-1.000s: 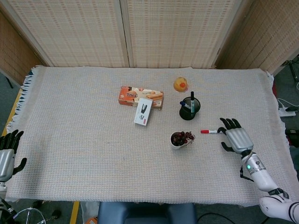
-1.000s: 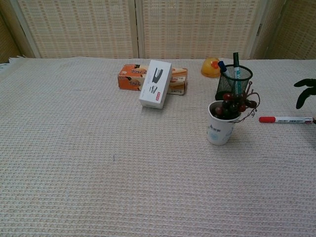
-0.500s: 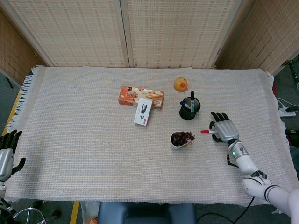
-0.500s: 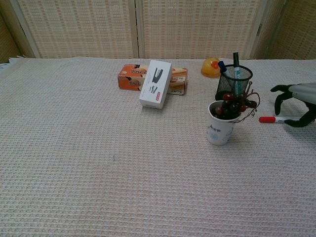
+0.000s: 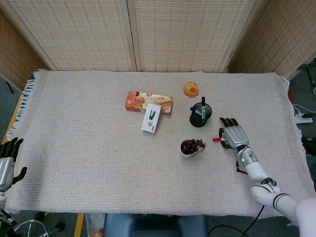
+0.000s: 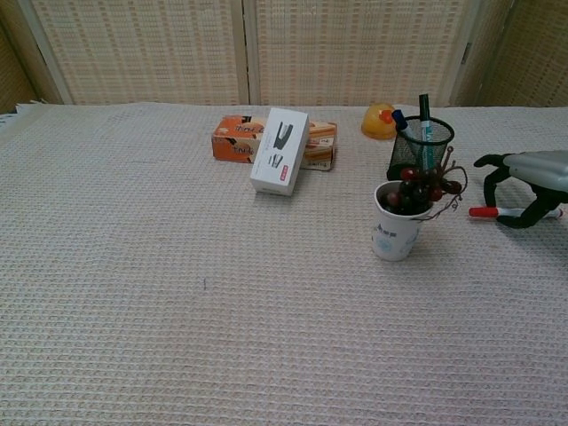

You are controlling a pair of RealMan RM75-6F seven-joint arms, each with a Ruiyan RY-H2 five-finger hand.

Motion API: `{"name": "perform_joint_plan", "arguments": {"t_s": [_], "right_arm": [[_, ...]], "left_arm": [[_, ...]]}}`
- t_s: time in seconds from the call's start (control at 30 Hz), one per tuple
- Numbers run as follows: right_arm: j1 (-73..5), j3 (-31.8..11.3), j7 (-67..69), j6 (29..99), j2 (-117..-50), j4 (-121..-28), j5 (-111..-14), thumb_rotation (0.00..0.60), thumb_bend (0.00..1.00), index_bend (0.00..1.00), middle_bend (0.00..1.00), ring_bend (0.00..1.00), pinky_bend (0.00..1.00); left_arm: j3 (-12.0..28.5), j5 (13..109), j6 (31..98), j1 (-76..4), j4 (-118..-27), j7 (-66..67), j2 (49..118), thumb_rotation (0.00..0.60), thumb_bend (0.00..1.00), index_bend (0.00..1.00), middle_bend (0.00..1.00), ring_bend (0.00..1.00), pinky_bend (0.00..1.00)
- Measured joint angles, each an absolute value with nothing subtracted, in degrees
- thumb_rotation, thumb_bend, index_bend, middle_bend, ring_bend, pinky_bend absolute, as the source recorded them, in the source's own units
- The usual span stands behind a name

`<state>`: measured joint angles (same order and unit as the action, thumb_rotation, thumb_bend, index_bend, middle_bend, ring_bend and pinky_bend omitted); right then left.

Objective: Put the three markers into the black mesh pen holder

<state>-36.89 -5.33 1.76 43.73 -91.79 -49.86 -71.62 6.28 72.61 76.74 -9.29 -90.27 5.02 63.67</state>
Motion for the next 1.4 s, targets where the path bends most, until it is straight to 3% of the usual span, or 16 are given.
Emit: {"name": "perform_joint_plan", "arguments": {"t_s": [0.2, 0.4, 0.53, 0.73, 0.87, 1.03, 1.4], "right_arm": [[-36.8, -7.1, 5.4, 46.1, -89.5, -53.6, -72.4, 0.6, 0.33, 0.6, 0.04, 0.04, 0.0], [-36.9, -10.7, 14.0, 49.9, -83.2, -65.5, -74.4, 0.6, 0.33, 0.6, 0.04, 0.04, 0.0], [-37.6, -13.8, 26.4, 51.1, -78.3, -73.3, -76.5, 0.6, 0.33, 0.61, 0.04, 0.04, 0.0], [-40.1, -17.4, 48.2, 51.4, -75.0, -75.7, -79.9, 0.6, 0.33, 0.62, 0.04, 0.04, 0.0], [-42.8, -18.4, 61.9, 51.2, -76.0, -71.4, -82.3, 0.6, 0.33, 0.63, 0.04, 0.04, 0.0], [-46.2, -17.8, 73.4, 50.6, -80.1, -59.6, -84.9, 0.6, 0.33, 0.63, 0.04, 0.04, 0.0], [-52.1, -11.5, 85.2, 47.1, -90.8, -37.9, -89.5, 0.6, 0.33, 0.63, 0.04, 0.04, 0.0]], "left_arm": [[6.3, 72.8, 77.0, -9.2, -90.4, 4.9, 63.6, 0.6, 0.32, 0.0, 0.0, 0.0, 0.03], [6.2, 73.2, 77.2, -9.2, -90.6, 4.8, 63.5, 0.6, 0.32, 0.0, 0.0, 0.0, 0.03], [6.2, 73.6, 77.7, -9.1, -90.9, 4.8, 63.4, 0.6, 0.32, 0.0, 0.0, 0.0, 0.03], [6.3, 73.6, 78.2, -8.8, -91.3, 4.6, 63.0, 0.6, 0.32, 0.0, 0.0, 0.0, 0.03], [6.3, 73.4, 77.9, -8.8, -91.2, 4.4, 63.0, 0.6, 0.32, 0.0, 0.0, 0.0, 0.03], [6.4, 72.9, 77.4, -8.9, -90.7, 4.2, 63.1, 0.6, 0.32, 0.0, 0.0, 0.0, 0.03], [6.7, 71.8, 76.3, -9.3, -89.8, 4.1, 63.5, 0.6, 0.32, 0.0, 0.0, 0.0, 0.03]]}}
